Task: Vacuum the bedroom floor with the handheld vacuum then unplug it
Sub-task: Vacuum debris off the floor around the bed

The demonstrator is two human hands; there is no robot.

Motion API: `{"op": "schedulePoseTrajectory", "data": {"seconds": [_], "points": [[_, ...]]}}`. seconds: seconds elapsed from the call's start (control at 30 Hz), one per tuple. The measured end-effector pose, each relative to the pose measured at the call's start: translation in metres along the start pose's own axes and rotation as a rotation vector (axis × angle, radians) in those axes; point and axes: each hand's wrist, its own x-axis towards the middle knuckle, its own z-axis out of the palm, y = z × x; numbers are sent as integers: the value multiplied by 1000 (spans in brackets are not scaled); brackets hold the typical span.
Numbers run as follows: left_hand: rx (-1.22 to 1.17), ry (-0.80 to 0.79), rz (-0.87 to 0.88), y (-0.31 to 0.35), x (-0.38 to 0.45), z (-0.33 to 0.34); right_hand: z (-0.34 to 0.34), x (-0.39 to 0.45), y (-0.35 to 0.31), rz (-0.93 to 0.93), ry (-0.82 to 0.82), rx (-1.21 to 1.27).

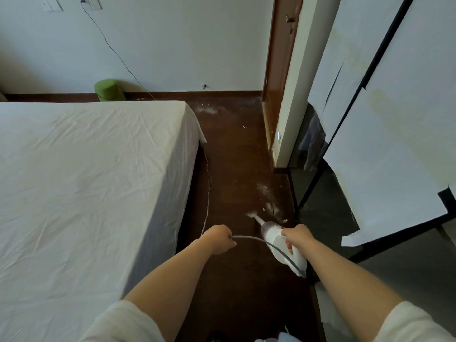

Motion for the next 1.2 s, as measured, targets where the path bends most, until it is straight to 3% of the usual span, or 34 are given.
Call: {"op": "schedulePoseTrajectory", "data": {"seconds": [0.33,0.73,1.2], "points": [[-3,-29,24,12,6,2,-19,6,1,5,-5,15],[-40,14,-32,-7,1,-5,12,1,-18,-32,-88,15],[-30,2,-40,-7,4,-8,11,10,-19,-14,-13,-8]]}}
